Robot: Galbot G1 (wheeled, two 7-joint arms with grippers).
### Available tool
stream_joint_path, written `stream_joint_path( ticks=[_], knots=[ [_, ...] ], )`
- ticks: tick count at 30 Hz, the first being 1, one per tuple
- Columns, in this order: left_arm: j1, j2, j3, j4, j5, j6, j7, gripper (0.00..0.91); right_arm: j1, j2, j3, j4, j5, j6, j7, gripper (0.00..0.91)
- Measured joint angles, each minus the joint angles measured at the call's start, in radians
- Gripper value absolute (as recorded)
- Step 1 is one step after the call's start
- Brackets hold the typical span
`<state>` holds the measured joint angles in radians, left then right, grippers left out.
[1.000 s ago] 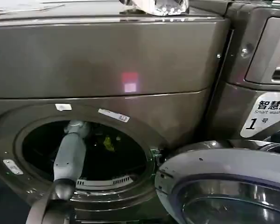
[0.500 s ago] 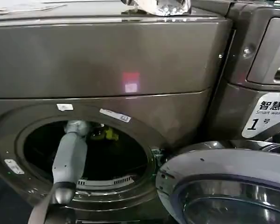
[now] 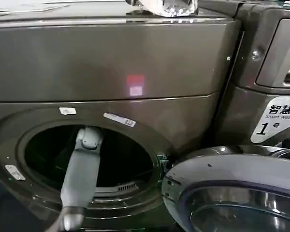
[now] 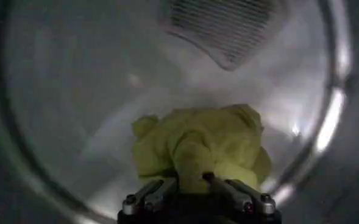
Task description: Grasp the clothes from the dryer.
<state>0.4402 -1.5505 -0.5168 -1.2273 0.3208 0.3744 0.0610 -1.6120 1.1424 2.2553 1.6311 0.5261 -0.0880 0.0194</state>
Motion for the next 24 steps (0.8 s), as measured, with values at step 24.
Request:
stream_joint_path(
  ticks=[24],
  knots=[
    [0.033,-0.002,-0.004,-0.05,-0.286,0.027,-0.169,0.0,0.003,0.0,0.008,0.021,0.019,-0.011,0.006,0.907]
  ],
)
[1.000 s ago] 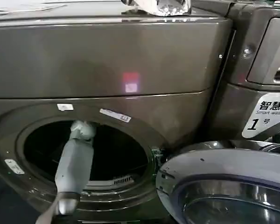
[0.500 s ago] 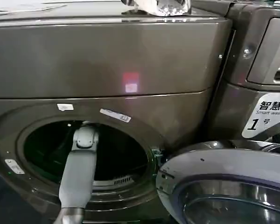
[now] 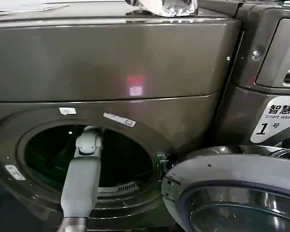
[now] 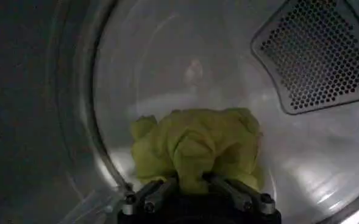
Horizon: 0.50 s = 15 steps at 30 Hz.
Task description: Grasp the clothes from the dryer.
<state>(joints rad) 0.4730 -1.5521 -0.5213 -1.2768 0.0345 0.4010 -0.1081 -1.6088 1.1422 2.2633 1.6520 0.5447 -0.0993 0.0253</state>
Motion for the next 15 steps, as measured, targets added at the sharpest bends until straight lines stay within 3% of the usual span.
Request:
stream_joint_path(
  ticks=[15],
  knots=[
    [0.001,0.009,0.007,0.008,0.03,-0.008,0.031,0.0,-0.001,0.0,0.011,0.015,0.01,-0.021,-0.004,0.907]
  ],
)
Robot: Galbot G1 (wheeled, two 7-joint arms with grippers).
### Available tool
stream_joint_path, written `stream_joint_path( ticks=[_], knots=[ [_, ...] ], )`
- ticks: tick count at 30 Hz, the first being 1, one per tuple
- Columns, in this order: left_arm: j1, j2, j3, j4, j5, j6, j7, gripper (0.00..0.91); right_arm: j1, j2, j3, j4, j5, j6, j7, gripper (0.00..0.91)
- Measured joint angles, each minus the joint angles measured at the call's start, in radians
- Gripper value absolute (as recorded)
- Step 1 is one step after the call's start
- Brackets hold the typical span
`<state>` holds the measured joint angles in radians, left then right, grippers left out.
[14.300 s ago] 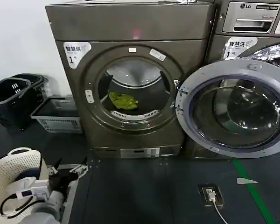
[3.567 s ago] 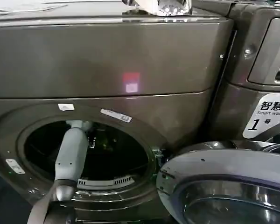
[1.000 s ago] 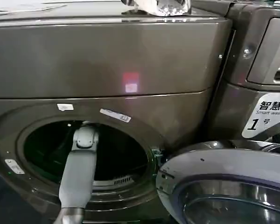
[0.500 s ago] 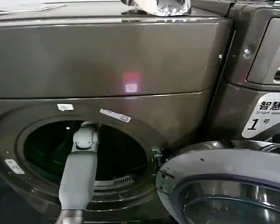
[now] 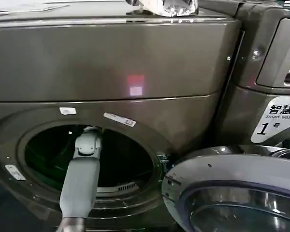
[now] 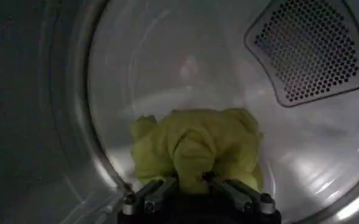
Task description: Grasp the clothes from the dryer.
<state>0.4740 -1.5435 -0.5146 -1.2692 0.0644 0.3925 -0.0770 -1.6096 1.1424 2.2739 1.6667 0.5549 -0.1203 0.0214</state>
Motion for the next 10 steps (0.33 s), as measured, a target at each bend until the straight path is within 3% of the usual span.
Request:
stream_joint_path(
  ticks=[10],
  knots=[
    [0.002,0.0,0.0,-0.003,0.01,-0.005,0.013,0.0,0.001,0.002,0.002,0.004,0.0,-0.004,-0.005,0.907]
  ],
)
